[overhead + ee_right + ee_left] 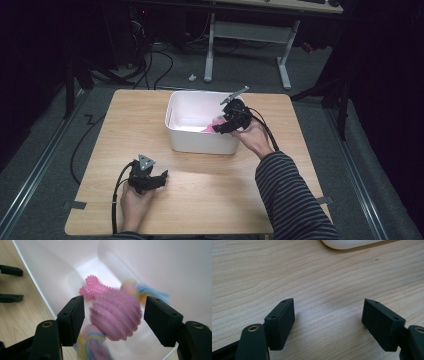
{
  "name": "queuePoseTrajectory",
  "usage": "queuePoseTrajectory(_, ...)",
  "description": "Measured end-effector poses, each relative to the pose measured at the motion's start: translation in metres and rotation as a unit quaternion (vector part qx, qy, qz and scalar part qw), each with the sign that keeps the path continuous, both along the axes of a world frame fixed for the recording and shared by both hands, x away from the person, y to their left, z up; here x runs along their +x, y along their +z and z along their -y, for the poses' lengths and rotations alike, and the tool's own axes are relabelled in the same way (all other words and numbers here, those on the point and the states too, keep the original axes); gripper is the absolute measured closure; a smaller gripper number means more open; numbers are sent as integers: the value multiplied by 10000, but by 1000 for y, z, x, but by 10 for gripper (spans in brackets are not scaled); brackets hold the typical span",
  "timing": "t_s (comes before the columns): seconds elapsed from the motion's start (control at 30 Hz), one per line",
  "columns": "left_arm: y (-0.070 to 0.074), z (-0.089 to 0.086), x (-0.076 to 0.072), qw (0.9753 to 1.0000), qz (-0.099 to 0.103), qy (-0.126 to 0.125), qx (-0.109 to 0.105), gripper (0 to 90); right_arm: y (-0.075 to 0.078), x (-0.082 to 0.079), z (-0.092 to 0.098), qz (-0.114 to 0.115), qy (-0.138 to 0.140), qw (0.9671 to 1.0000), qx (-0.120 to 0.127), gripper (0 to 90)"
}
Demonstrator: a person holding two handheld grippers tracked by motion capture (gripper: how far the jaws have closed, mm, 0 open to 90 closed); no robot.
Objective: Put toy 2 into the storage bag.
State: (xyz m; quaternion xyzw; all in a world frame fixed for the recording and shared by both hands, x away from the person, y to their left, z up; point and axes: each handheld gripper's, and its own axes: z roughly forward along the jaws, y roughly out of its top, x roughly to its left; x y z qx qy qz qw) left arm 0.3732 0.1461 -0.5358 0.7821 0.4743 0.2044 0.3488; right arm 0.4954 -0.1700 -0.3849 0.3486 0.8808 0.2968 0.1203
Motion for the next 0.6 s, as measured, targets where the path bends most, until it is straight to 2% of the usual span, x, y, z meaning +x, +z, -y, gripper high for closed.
queuePoseTrajectory(0.17,0,0,0,10000,6,1,-3,267,5,-3,4,79,-45,10000,20,318)
queuePoseTrajectory(0.27,0,0,0,10000,2,-2,0,267,8,-8,10,212,-69,9997,76,322)
queuePoseTrajectory(0.4,0,0,0,10000,3,0,-3,266,13,-19,21,395,-144,9990,155,334)
queuePoseTrajectory(0.6,0,0,0,10000,4,-2,-2,266,25,-39,44,696,-326,9962,420,348)
